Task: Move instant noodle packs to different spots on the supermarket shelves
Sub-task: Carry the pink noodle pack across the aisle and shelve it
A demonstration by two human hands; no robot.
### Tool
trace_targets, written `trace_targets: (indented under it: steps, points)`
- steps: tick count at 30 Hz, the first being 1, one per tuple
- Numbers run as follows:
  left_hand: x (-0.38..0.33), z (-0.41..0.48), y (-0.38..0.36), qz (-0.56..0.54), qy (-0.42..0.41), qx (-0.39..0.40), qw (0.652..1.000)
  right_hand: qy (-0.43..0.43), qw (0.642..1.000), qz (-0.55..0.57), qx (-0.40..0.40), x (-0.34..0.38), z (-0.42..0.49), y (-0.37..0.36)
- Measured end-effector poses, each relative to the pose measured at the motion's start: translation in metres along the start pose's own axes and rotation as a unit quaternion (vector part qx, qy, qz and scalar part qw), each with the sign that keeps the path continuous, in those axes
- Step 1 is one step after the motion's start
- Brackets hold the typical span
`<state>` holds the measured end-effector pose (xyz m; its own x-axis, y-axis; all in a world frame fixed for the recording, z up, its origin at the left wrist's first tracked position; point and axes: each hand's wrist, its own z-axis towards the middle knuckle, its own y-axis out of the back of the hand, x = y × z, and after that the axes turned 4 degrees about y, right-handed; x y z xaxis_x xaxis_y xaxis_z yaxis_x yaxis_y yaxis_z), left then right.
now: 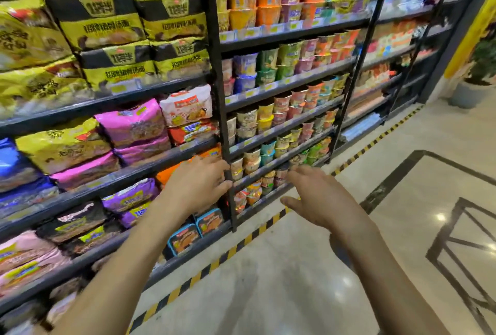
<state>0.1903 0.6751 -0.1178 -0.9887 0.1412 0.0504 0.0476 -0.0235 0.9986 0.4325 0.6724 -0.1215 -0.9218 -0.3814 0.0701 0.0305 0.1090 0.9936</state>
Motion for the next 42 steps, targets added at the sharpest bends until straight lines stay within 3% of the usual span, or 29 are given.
trace_targets:
  steps: [11, 19, 28, 42]
  points:
    - [0.01, 0.056, -0.033, -0.005, 0.183, 0.013, 0.983, 0.122, 0.992, -0.003, 0.021, -0.042, 0.118, 0.007]
    - [0.056, 0.108, -0.057, -0.036, 0.217, -0.031, 0.975, 0.164, 0.986, 0.011, 0.037, -0.033, 0.219, -0.002]
    - [0.12, 0.19, -0.078, -0.048, 0.255, -0.026, 0.965, 0.178, 0.983, -0.01, 0.035, -0.016, 0.333, -0.004]
    - [0.166, 0.287, -0.121, -0.11, 0.37, -0.107, 0.916, 0.256, 0.952, 0.161, -0.039, -0.01, 0.486, -0.054]
